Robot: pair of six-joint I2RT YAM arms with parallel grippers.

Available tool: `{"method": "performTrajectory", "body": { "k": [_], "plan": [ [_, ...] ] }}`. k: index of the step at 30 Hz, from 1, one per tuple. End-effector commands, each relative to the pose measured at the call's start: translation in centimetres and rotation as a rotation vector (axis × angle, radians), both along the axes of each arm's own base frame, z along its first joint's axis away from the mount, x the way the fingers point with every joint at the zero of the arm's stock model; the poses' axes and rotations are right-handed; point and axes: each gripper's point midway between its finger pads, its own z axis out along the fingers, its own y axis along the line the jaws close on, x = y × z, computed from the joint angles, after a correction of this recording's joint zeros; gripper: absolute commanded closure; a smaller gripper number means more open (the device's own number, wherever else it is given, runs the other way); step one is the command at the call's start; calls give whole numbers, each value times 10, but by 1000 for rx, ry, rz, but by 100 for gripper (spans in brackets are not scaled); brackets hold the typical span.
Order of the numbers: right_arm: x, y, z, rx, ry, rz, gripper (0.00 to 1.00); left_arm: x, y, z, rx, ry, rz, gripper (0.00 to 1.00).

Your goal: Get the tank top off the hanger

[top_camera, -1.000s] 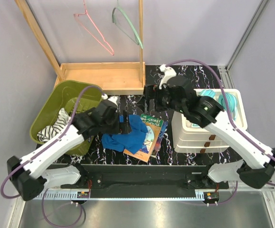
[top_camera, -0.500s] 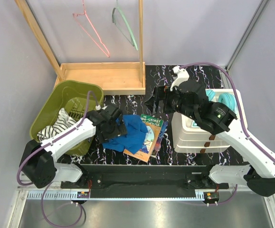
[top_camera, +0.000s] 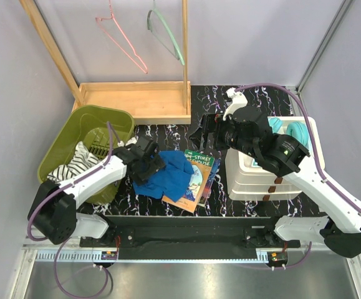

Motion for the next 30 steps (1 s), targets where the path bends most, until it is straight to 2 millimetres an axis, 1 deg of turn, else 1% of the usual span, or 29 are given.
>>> {"method": "performTrajectory", "body": {
  "k": [1, 2, 5, 6, 8, 9, 10, 11, 12, 13, 14, 15, 16, 17, 18, 19, 20, 21, 22, 23, 24, 25, 26, 27, 28, 29, 30],
  "plan": [
    [-3, -4, 10, 32, -12, -5, 0, -1, -7, -10, -38, 60, 69, 16],
    [-4, -6, 10, 32, -14, -9, 0, -2, -6, -10, -39, 60, 76, 18],
    [-4, -9, 9, 26, -18, -18, 0, -7, 0, -17, -24, 69, 91, 33],
    [-4, -9, 10, 28, -20, -18, 0, -6, 1, -17, -17, 65, 88, 46],
    [-4, -10, 10, 26, -23, -20, 0, 1, 4, -11, 10, 26, 66, 62],
    [-4, -10, 11, 28, -25, -20, 0, 5, 5, -6, 19, 7, 55, 76],
    [-3, -9, 9, 23, -23, -19, 0, 14, 1, 7, 9, -34, 43, 85],
    [-3, -9, 10, 22, -25, -18, 0, 20, 1, 18, 25, -76, -4, 96],
    [-3, -9, 9, 19, -26, -15, 0, 26, -2, 30, 22, -110, -32, 100],
    [-2, -9, 10, 18, -27, -16, 0, 39, -9, 57, 16, -186, -95, 100],
    [-1, -8, 10, 15, -30, -14, 0, 44, -11, 72, 11, -225, -122, 100],
    [-1, -8, 11, 15, -34, -13, 0, 54, -18, 102, -13, -297, -146, 100],
    [0, -6, 11, 11, -35, -12, 0, 58, -20, 118, -16, -335, -172, 100],
    [1, -6, 11, 5, -40, -10, 0, 56, -14, 132, 10, -361, -202, 100],
    [2, -6, 13, 3, -46, -10, 0, 60, -14, 160, 2, -414, -201, 100],
    [3, -5, 13, 1, -48, -10, 0, 60, -10, 171, 16, -427, -199, 100],
    [4, -5, 12, -6, -49, -9, 1, 56, -1, 180, 56, -436, -206, 100],
    [4, -4, 13, -6, -53, -5, 0, 58, 3, 203, 57, -485, -199, 100],
    [5, -3, 13, -9, -54, -4, 0, 56, 9, 214, 74, -504, -192, 100],
    [6, -2, 14, -15, -59, 1, 0, 52, 24, 222, 129, -516, -171, 100],
    [6, -1, 15, -12, -60, 2, 0, 52, 31, 243, 137, -562, -151, 100],
    [8, 0, 15, -15, -63, 2, 0, 52, 40, 254, 161, -585, -132, 100],
    [8, 1, 16, -17, -66, 10, 0, 48, 58, 265, 224, -610, -103, 100],
    [9, 3, 16, -22, -66, 13, 0, 49, 72, 290, 238, -665, -58, 100],
    [9, 4, 17, -20, -69, 19, 0, 47, 92, 306, 302, -704, -8, 100],
    [9, 5, 16, -24, -68, 23, 0, 44, 105, 319, 336, -729, 28, 100],
    [10, 7, 17, -24, -69, 28, 0, 41, 122, 348, 347, -795, 92, 100]
  ]
}}
